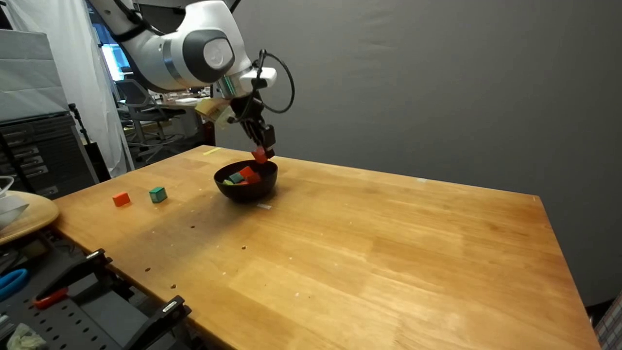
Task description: Remove all the blocks from the bowl
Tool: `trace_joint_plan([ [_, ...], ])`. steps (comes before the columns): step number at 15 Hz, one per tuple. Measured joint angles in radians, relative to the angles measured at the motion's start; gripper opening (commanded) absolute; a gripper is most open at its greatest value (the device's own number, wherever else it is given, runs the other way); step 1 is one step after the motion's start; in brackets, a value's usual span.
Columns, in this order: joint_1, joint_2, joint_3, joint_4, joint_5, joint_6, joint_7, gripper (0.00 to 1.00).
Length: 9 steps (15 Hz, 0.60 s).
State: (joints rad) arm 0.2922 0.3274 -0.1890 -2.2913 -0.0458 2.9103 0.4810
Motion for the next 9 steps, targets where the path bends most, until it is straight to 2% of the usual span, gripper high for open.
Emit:
trace_joint_plan([
  [2, 0.076, -0.084, -0.158, -0.06, -0.171, -0.001, 0.101, 0.16],
  [5, 0.152, -0.147, -0.385, -0.103, -0.429, -0.029, 0.257, 0.15],
  [7, 0.159, -0.154, -0.437, -0.138, -0.503, -0.044, 0.317, 0.15],
  [9, 0.157, -0.14, -0.431, -0.182, -0.489, -0.044, 0.32, 0.16],
])
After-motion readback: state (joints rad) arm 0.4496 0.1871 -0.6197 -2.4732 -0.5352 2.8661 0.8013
